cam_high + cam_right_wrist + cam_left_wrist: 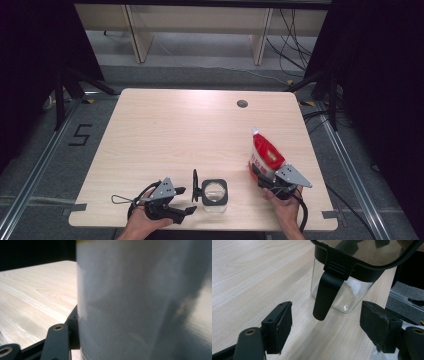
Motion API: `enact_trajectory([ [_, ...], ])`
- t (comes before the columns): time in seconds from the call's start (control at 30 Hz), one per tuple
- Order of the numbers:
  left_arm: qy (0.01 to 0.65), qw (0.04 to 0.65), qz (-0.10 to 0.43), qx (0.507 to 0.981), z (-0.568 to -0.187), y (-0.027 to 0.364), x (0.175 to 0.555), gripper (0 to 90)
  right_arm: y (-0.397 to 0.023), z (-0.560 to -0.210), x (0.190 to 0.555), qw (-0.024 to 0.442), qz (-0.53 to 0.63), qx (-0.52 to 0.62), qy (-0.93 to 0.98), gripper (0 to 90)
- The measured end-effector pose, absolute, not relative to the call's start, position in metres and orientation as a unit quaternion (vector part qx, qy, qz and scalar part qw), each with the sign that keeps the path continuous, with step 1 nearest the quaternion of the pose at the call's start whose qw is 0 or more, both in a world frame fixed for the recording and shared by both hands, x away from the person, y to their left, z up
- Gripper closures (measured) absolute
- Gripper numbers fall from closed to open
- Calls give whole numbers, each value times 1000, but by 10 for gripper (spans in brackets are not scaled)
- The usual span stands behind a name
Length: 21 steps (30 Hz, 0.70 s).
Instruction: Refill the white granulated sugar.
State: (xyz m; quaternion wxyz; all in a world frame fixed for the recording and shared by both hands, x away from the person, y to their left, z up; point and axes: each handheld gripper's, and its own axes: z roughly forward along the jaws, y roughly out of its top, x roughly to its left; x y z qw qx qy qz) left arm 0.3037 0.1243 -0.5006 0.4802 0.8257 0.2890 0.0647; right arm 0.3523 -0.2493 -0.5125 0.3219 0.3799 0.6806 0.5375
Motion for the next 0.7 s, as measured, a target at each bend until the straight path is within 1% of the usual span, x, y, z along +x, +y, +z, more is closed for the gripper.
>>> enact_trajectory([
  [0.03, 290, 481, 65, 825, -501, 124, 304, 256, -248, -511, 351, 319, 531, 377, 688, 421],
  [0.17, 287, 481, 62, 826, -500, 124, 304, 256, -244, -506, 350, 331, 514, 358, 705, 426],
  [0.23, 285, 477, 64, 829, -499, 125, 303, 257, -243, -504, 348, 327, 509, 361, 710, 427],
  [0.4, 282, 480, 66, 828, -499, 125, 304, 257, -242, -496, 345, 358, 476, 333, 732, 429],
  [0.47, 293, 483, 65, 823, -499, 125, 302, 256, -242, -491, 342, 361, 466, 319, 742, 430],
  [0.57, 284, 473, 67, 831, -498, 127, 304, 256, -240, -482, 332, 385, 451, 303, 745, 430],
  [0.6, 286, 480, 63, 827, -499, 126, 303, 256, -240, -478, 330, 394, 447, 289, 749, 430],
  [0.7, 287, 474, 67, 830, -498, 127, 303, 256, -240, -468, 319, 408, 436, 275, 753, 430],
])
